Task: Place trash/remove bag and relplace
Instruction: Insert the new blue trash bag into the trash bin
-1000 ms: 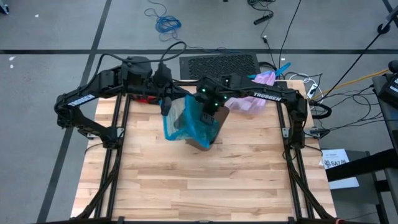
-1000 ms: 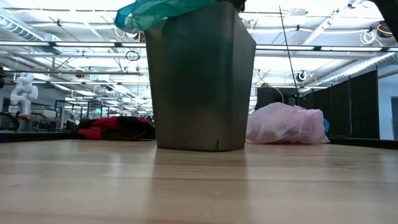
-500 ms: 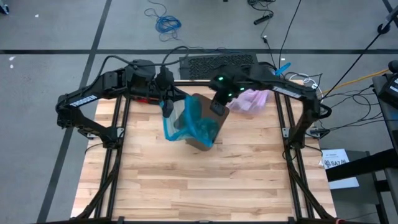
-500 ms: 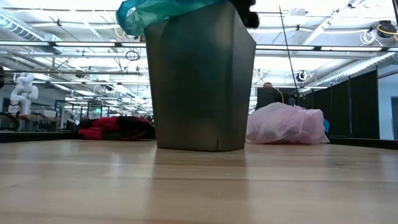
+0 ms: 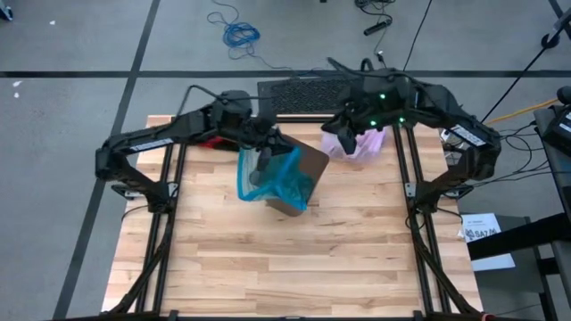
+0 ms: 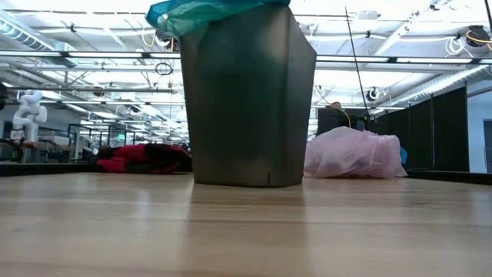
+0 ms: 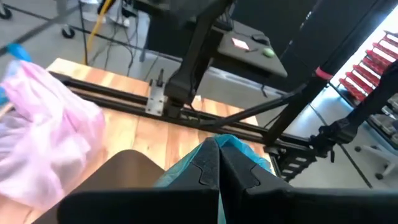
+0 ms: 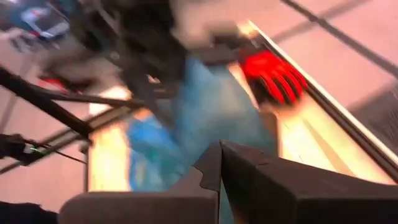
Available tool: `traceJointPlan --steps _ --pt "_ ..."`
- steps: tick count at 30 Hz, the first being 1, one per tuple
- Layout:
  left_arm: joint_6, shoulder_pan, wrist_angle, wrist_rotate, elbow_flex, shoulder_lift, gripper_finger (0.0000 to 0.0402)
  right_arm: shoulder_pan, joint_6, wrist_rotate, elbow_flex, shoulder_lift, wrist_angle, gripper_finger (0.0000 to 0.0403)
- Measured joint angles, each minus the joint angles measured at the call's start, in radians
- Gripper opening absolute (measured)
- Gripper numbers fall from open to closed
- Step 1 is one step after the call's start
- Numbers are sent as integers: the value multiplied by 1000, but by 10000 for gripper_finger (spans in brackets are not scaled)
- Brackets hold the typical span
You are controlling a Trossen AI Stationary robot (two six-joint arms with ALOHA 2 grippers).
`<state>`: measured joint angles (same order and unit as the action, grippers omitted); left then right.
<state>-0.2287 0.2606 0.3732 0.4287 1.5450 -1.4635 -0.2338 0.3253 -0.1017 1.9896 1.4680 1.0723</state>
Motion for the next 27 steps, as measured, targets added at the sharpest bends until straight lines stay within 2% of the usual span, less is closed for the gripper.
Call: traceJointPlan --steps 5,8,11,15,17,23,27 --pt "-27 27 -43 28 -1 -50 0 81 13 23 1 18 -134 0" --pt "-27 42 -59 31 -1 -48 0 113 62 98 -1 38 -126 4" --pt "-28 57 -77 33 -1 -45 0 126 145 130 -1 34 -96 23" --pt "-28 78 -84 29 -1 -42 0 158 251 140 0 32 -94 77" --pt "-27 85 -79 4 -1 -41 0 195 267 179 0 43 -101 114" --pt "-27 117 -75 -47 -1 -42 0 297 354 427 0 104 -104 216" --pt "-27 133 -74 -55 -1 -42 0 317 448 497 0 150 -112 253"
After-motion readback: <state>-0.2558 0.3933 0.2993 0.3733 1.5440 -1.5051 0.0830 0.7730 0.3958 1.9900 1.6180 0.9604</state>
